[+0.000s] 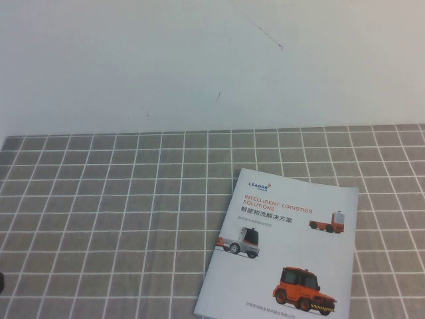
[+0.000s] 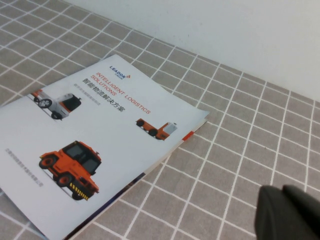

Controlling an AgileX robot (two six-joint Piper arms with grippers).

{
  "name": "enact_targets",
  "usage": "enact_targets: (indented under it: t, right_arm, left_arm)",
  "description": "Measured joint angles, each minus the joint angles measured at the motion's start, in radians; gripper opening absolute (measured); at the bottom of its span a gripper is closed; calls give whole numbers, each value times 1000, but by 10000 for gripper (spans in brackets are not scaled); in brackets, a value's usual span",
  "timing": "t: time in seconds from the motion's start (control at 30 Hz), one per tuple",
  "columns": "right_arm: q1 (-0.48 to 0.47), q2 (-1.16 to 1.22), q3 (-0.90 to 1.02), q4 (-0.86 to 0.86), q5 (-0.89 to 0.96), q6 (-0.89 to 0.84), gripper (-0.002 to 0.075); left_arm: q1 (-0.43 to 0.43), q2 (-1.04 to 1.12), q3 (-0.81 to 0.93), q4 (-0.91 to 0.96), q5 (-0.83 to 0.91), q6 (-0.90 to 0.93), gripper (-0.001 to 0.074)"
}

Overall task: Close book
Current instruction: 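Close the open booklet and leave it lying on the table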

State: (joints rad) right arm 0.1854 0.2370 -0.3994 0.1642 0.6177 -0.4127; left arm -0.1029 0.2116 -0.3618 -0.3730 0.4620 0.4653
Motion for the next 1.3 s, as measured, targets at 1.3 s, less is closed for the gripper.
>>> enact_targets:
  t: [1.3]
  right_arm:
    - [0,0,0,16,6,0,-3]
  left_arm:
    - [0,-226,378,394,-133,-521,-4]
